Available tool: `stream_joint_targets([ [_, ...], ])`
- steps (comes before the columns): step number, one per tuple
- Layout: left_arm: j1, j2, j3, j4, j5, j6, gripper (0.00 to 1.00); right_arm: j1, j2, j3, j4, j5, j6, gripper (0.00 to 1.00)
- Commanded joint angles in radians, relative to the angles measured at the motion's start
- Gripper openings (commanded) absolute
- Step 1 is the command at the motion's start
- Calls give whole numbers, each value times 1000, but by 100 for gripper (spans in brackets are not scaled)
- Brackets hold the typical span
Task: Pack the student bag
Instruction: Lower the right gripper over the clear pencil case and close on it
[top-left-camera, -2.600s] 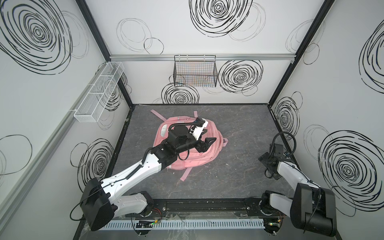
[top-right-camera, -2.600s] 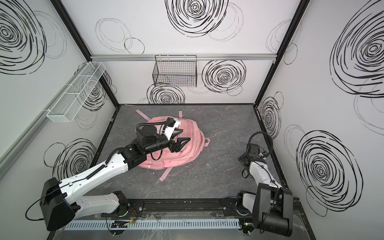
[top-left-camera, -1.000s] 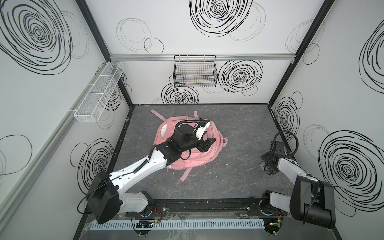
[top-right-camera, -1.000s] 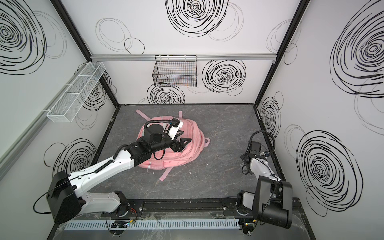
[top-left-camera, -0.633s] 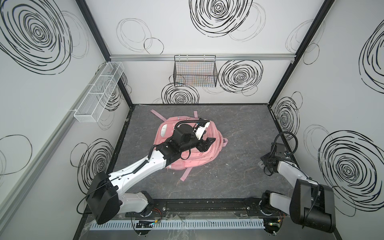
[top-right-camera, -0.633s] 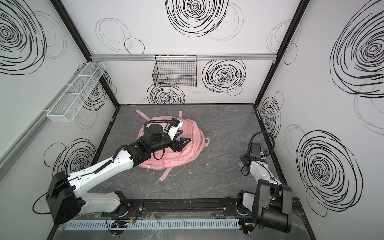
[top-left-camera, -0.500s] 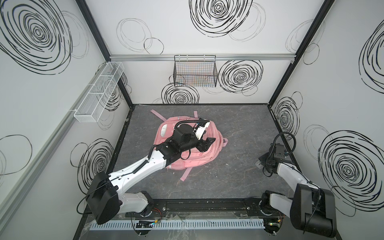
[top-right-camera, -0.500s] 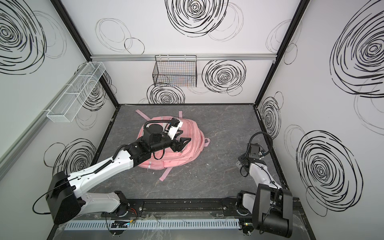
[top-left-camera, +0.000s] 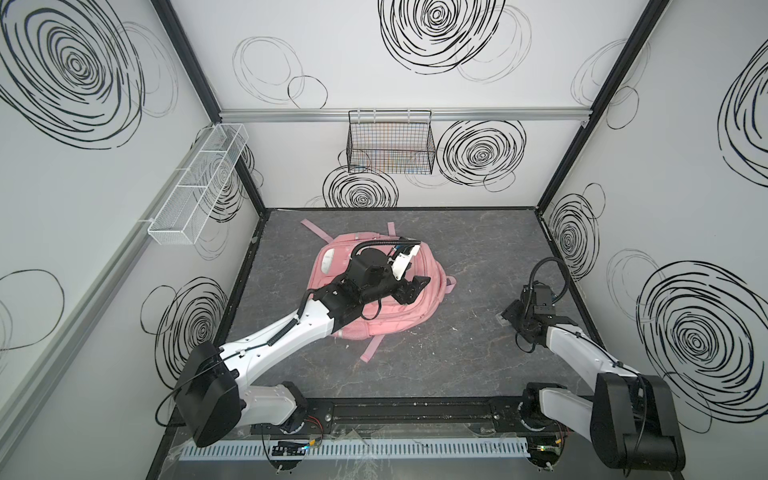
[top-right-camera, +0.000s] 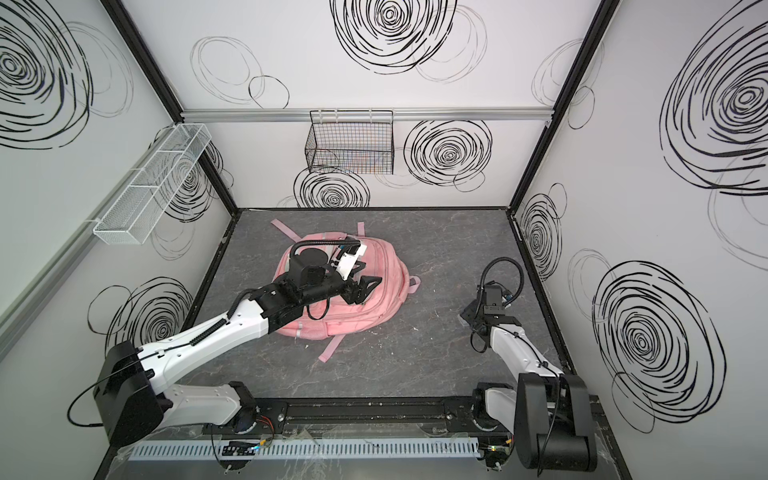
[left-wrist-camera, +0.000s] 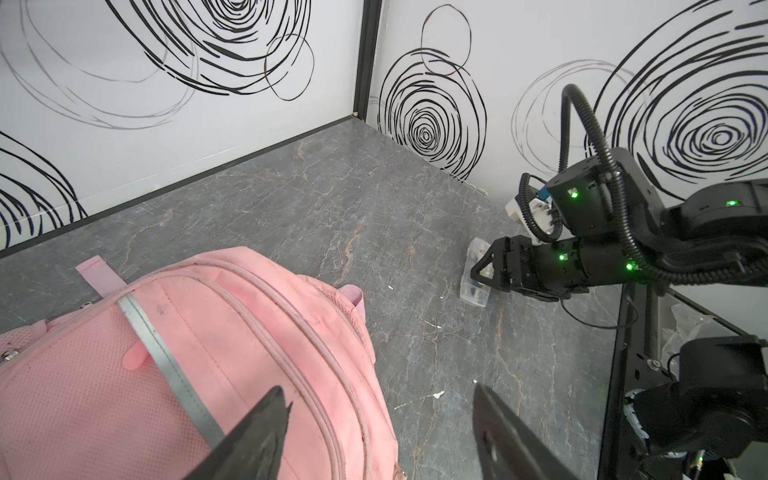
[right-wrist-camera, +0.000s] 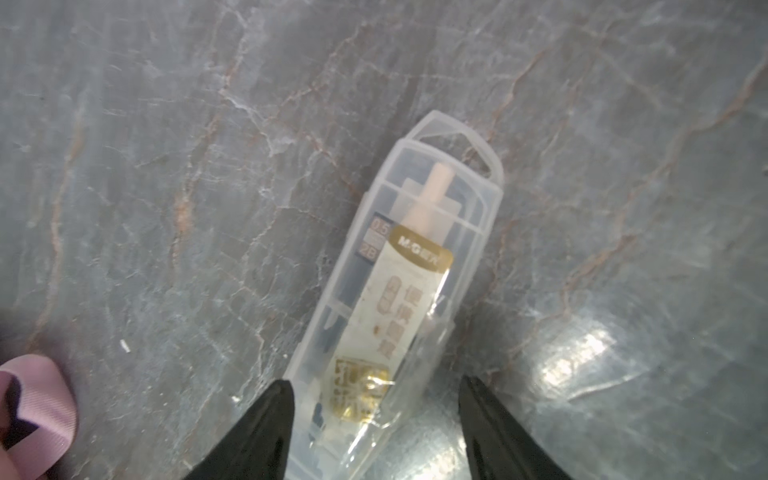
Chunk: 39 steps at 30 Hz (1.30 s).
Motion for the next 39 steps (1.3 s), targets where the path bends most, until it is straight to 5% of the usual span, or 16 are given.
stream_joint_targets([
  [1, 8, 9, 39, 19, -10, 10, 73, 3, 18, 52, -50, 74, 56, 74],
  [12, 6, 6, 39, 16, -25, 16, 73, 0, 189, 168, -81, 130, 150, 79],
  [19, 6, 5, 42, 9, -27, 18, 73, 2, 269, 172, -93, 134, 144, 58],
  [28, 5, -5, 39, 6, -48, 35, 73, 2, 289, 146, -57, 81, 77, 43],
  [39, -8, 46, 63, -27, -115, 28, 73, 15, 150, 164, -54, 68, -10, 36],
])
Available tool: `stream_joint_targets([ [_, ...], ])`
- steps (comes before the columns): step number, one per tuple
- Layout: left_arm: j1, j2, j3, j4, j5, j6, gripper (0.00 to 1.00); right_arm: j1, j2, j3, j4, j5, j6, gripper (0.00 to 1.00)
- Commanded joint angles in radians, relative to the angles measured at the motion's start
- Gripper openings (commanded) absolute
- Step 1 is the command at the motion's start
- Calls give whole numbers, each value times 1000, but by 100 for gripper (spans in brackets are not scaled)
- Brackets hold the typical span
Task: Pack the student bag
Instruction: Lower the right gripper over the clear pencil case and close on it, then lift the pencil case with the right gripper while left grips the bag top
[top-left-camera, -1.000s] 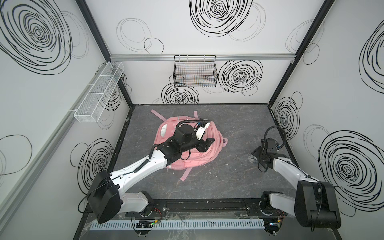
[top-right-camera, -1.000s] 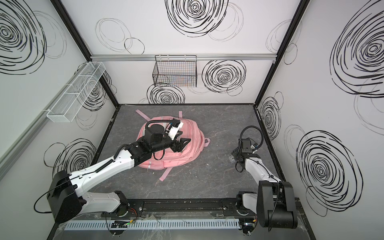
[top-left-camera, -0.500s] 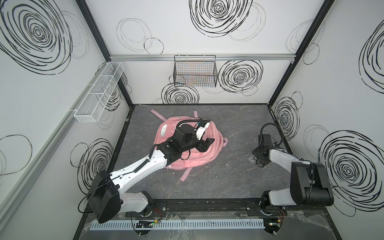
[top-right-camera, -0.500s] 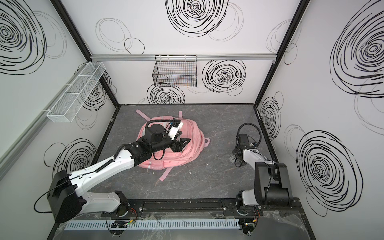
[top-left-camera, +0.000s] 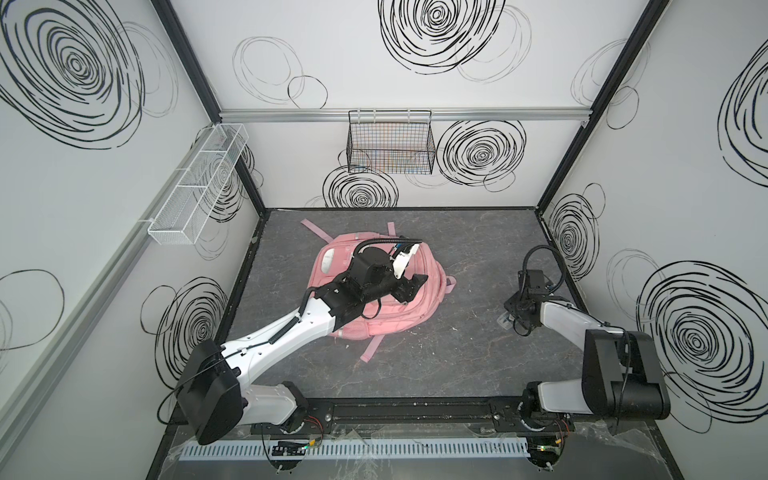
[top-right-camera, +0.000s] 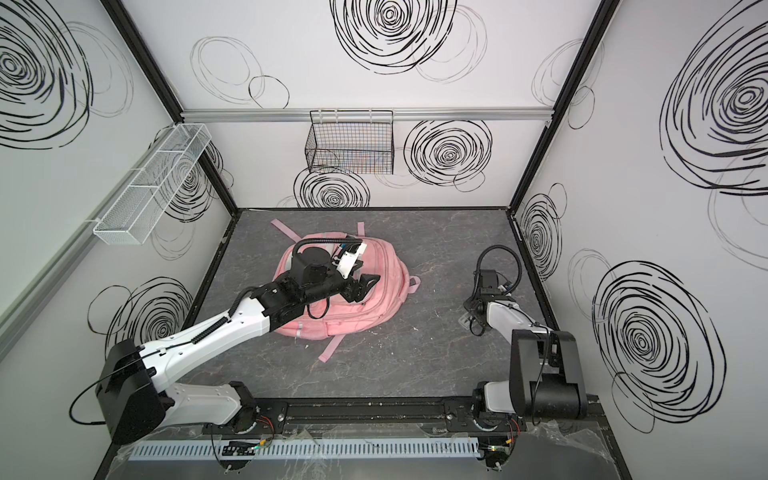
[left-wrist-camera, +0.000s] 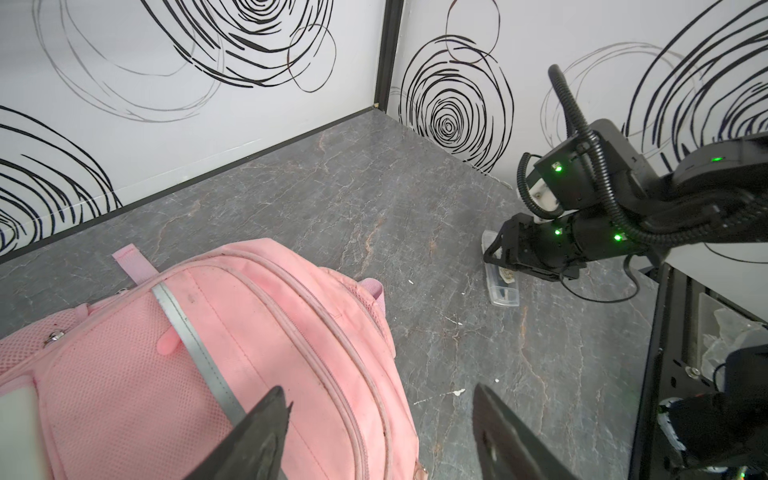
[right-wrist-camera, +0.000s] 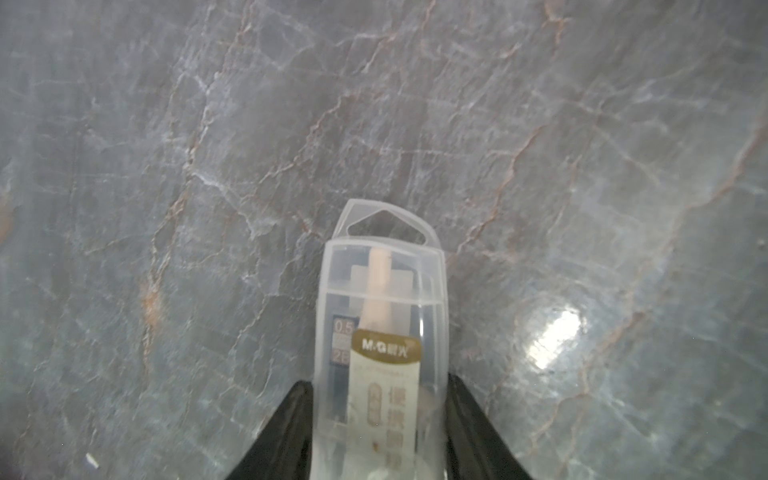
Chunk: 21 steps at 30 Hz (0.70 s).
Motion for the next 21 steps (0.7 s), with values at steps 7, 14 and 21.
stream_joint_targets([
  [7, -5, 174, 149, -95, -187, -100, 72, 75, -123, 18, -18, -12, -38, 36],
  [14, -6, 393, 350, -282, -376, -144, 73, 200, -154, -22, 35, 15, -20, 35],
  [21, -4, 499, 440, -387, -488, -115, 74, 177, -142, -29, -25, 146, -39, 71],
])
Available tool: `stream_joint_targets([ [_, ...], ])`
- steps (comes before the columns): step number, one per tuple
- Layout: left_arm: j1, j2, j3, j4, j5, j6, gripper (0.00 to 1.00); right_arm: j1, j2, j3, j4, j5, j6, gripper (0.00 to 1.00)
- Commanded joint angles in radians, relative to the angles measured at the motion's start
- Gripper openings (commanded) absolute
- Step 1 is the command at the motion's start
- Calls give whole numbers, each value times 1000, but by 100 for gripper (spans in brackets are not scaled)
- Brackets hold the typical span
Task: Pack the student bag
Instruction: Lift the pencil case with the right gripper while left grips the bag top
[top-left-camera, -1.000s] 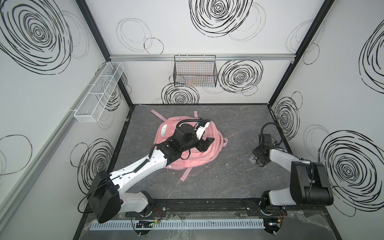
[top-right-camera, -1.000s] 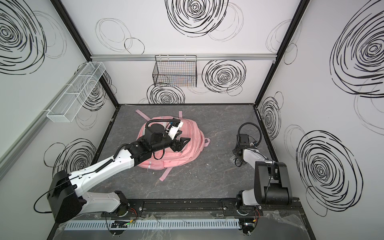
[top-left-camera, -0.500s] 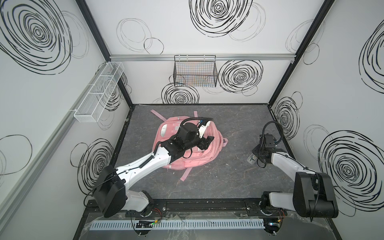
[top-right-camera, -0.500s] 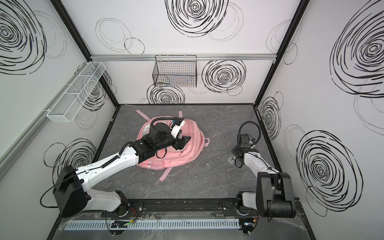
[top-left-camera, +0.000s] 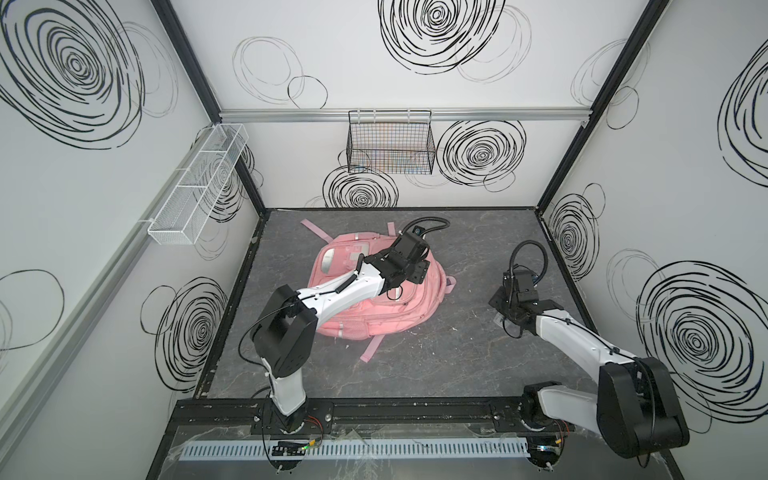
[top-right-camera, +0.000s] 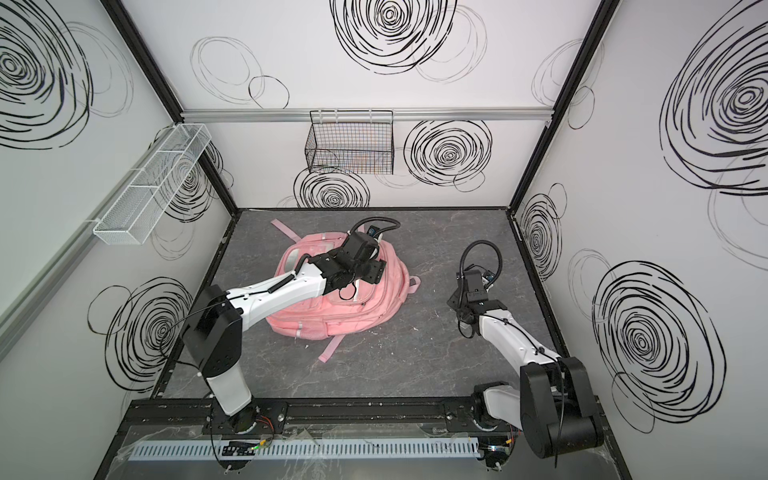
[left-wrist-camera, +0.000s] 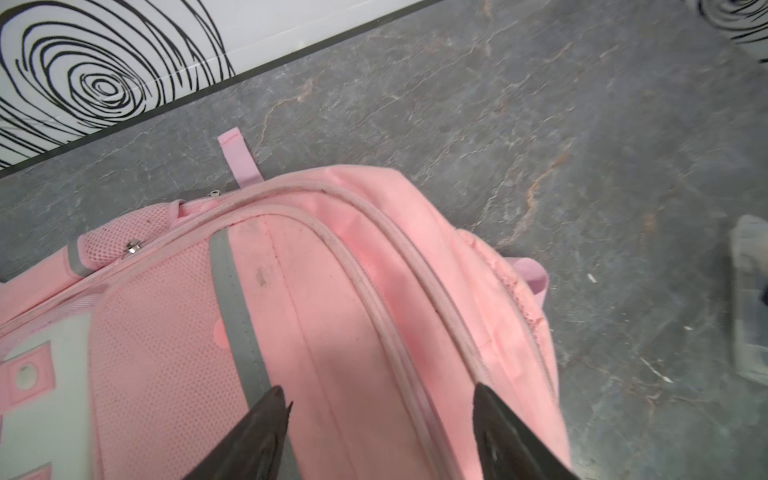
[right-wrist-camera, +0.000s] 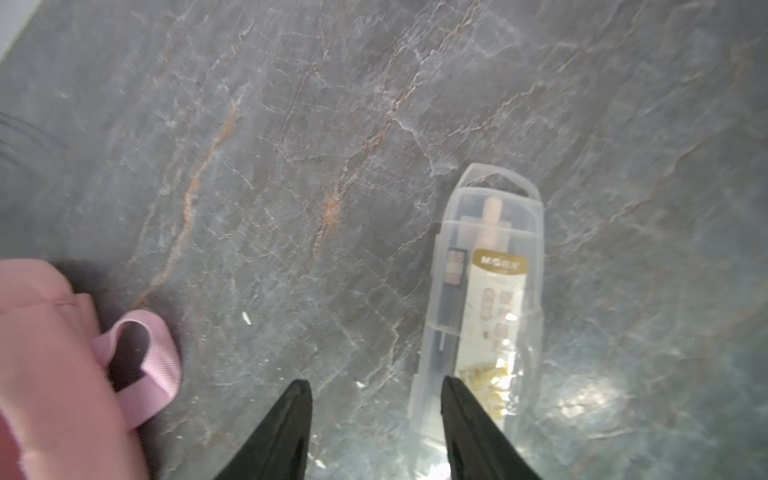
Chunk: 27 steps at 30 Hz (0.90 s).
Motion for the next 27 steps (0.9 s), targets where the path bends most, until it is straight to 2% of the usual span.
stream_joint_targets([
  [1, 0, 11, 35, -71, -101, 11, 74, -26, 5, -19, -34, 109, -4, 74],
  [5, 8, 20, 18, -82, -138, 39, 74, -87, 47, -24, -13, 55, -28, 76],
  [14, 33, 30, -4, -85, -110, 57, 72, -82, 212, 30, -2, 63, -43, 76],
  [18, 29, 19, 38, -117, -23, 26, 76, -82, 239, 37, -3, 60, -40, 75],
  [21, 13, 7, 38, -92, -17, 30, 76, -84, 233, 28, 9, 64, -41, 69],
  [25, 13, 53, 74, -150, -56, 47, 72, -85, 240, 18, 21, 69, -44, 62],
  [27, 16, 61, 71, -169, -65, 58, 68, -85, 248, 10, 28, 61, -49, 57],
])
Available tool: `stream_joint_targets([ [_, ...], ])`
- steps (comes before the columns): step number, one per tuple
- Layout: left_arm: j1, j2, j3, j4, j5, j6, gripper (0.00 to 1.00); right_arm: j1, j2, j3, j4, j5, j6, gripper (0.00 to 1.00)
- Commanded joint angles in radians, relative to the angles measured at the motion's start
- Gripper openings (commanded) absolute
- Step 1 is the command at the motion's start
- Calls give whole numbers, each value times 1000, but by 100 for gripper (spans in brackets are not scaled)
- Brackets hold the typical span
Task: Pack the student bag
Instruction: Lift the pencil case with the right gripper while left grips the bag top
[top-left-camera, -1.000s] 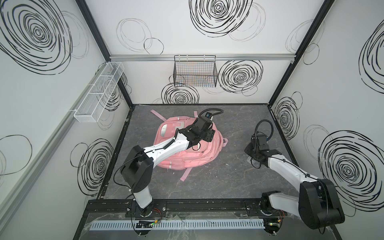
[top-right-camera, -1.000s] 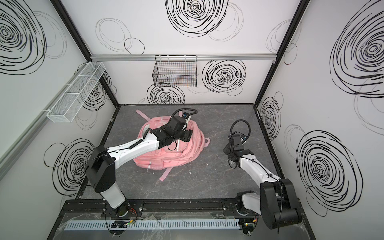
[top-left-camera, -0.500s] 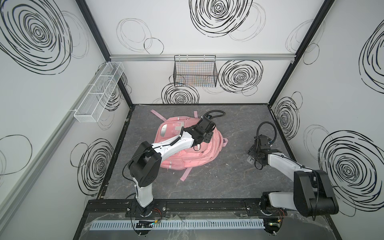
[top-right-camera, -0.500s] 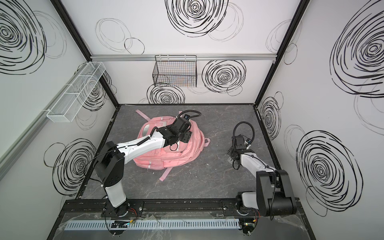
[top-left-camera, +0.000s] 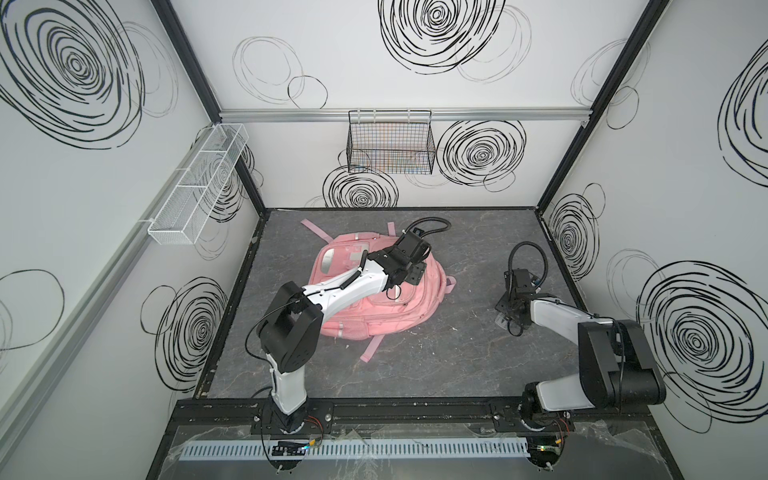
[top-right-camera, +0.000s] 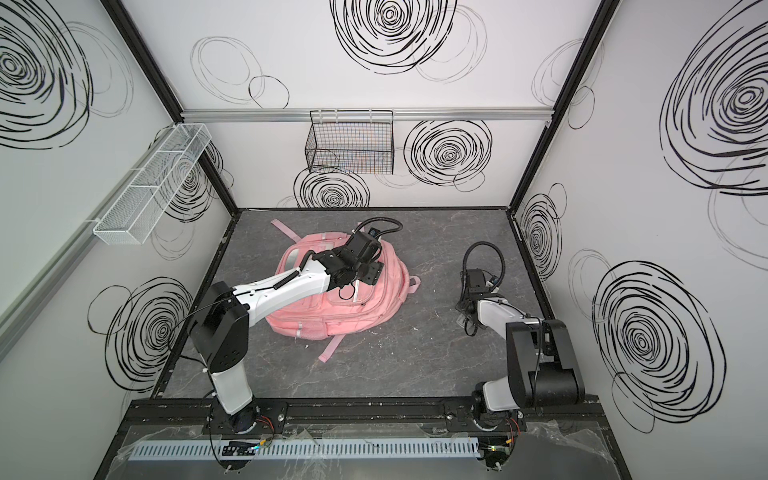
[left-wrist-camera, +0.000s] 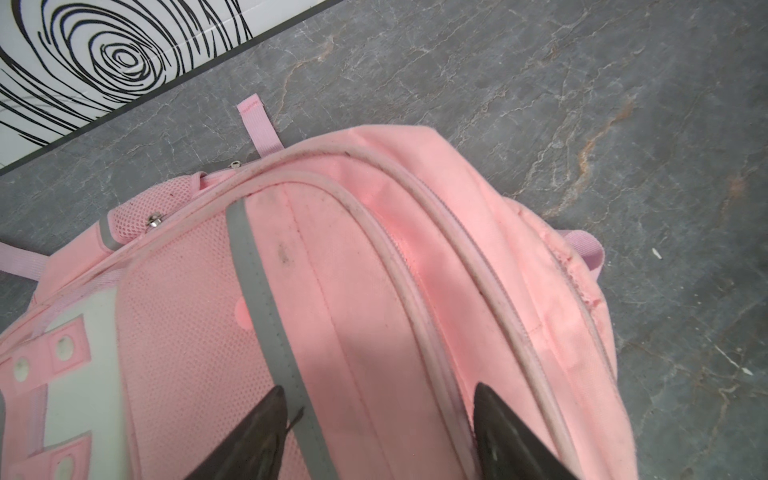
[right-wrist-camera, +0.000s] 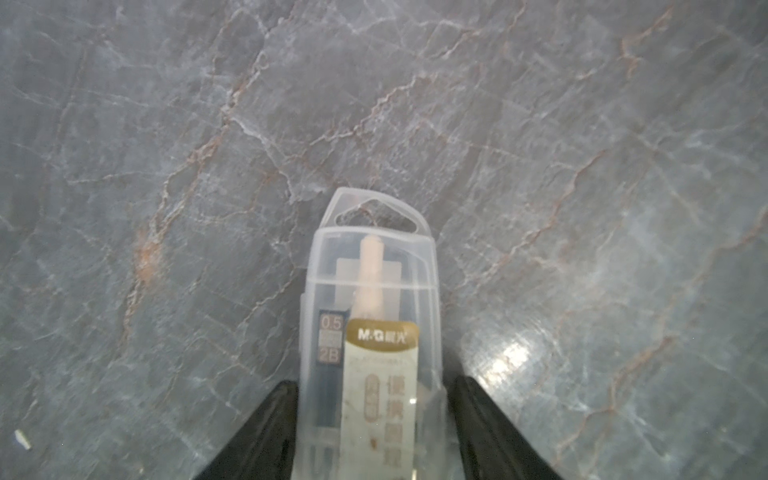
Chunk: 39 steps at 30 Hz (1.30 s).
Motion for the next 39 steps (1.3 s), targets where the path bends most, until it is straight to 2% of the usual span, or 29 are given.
stream_joint_targets([
  [1, 10, 23, 10, -74, -38, 27, 66, 0, 24, -22, 16, -10, 2, 54],
  [4, 19, -4, -10, -62, -20, 20, 58, 1, 22, -27, 23, -23, -1, 47],
  [9, 33, -48, -19, -45, -5, 15, 45, 0, -6, -31, 28, -40, -5, 43],
  [11, 38, -62, -22, -42, -2, 21, 43, 0, -22, -39, 31, -51, -6, 42],
  [13, 46, -74, -27, -39, 5, 26, 36, 0, -37, -49, 33, -57, -2, 42],
  [18, 67, -115, -60, -15, 53, 9, 33, 0, -69, -79, 42, -71, 7, 42],
  [21, 78, -135, -85, 12, 83, 7, 27, 2, -71, -92, 51, -74, 8, 42],
  [24, 89, -140, -100, 23, 91, 12, 16, 0, -66, -111, 72, -78, 14, 42],
  [31, 98, -201, -166, 90, 136, 10, 6, 1, -68, -122, 73, -100, 24, 41],
  [34, 108, -232, -189, 114, 186, -5, 4, 3, -77, -122, 70, -107, 23, 37],
  [35, 112, -242, -194, 121, 210, -8, 0, 4, -81, -121, 69, -109, 24, 37],
  [39, 112, -281, -207, 134, 278, -14, 0, 13, -98, -117, 62, -115, 28, 36],
])
